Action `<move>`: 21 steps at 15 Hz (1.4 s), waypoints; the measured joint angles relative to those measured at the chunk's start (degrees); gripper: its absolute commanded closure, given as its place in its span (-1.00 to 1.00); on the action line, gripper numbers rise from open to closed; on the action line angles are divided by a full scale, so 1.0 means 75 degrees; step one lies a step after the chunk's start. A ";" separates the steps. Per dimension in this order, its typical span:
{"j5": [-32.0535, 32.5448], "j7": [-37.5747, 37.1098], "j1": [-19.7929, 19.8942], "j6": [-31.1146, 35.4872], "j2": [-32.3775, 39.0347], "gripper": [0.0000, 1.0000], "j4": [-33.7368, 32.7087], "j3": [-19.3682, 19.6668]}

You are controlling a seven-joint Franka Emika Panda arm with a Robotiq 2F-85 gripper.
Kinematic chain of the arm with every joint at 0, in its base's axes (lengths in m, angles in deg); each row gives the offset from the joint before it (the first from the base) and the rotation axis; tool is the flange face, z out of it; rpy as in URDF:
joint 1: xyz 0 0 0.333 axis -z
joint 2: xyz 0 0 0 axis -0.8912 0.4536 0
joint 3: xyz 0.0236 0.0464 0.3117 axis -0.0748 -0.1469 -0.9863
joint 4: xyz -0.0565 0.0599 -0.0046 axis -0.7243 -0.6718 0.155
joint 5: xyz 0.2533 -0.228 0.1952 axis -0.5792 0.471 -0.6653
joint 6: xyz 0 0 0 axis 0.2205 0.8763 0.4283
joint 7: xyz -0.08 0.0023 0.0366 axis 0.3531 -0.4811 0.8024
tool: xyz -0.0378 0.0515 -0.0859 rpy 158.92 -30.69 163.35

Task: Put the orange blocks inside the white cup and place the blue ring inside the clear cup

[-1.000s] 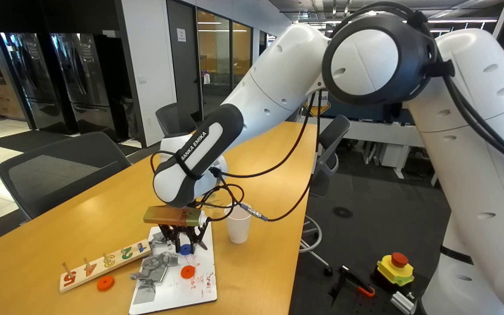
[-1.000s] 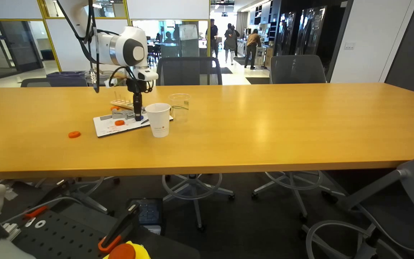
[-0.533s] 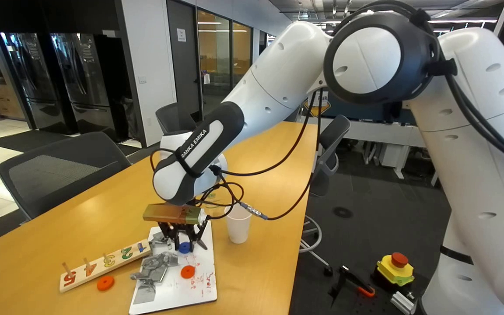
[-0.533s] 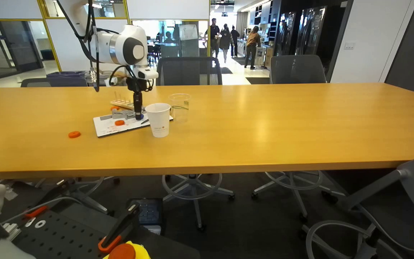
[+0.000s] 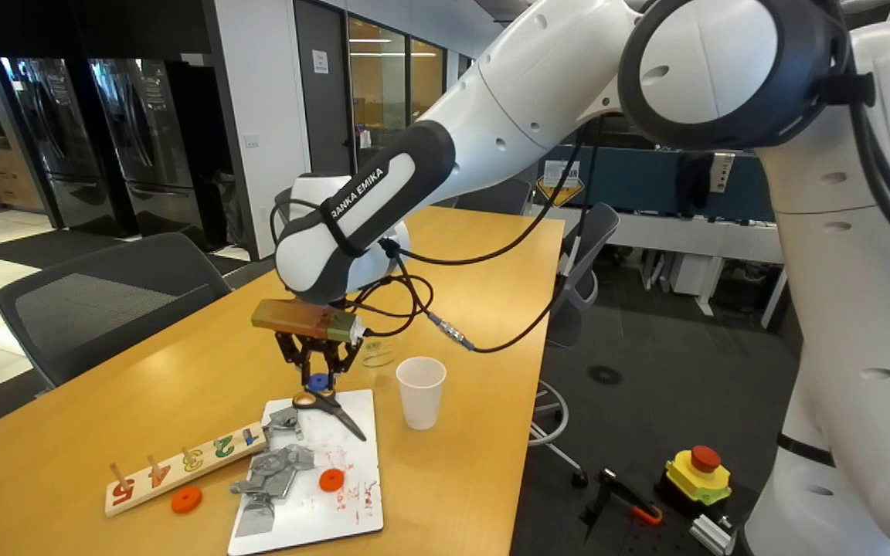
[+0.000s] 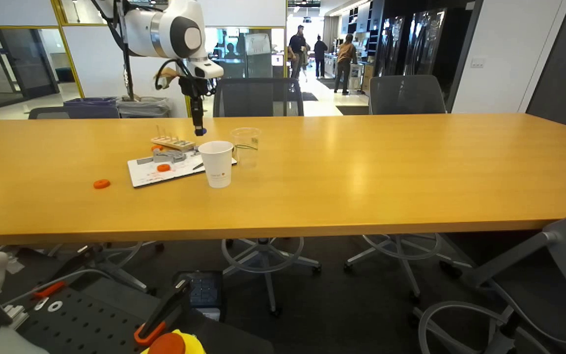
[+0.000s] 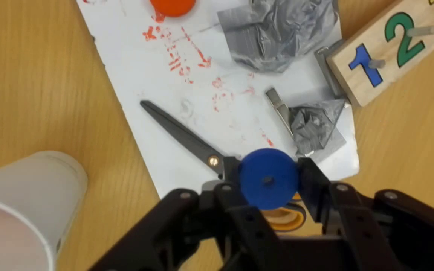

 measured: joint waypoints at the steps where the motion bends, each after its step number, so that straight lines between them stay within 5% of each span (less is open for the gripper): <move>1: 0.0038 0.0000 0.0021 0.0000 -0.0115 0.64 0.0001 0.0063; 17: 0.1277 -0.0052 0.0412 0.0000 -0.0436 0.64 0.0079 0.0968; 19: 0.1278 -0.0054 0.0425 -0.0007 -0.0441 -0.36 0.0103 0.0977; 21: 0.1278 -0.0055 0.0425 -0.0012 -0.0443 -0.51 0.0116 0.0977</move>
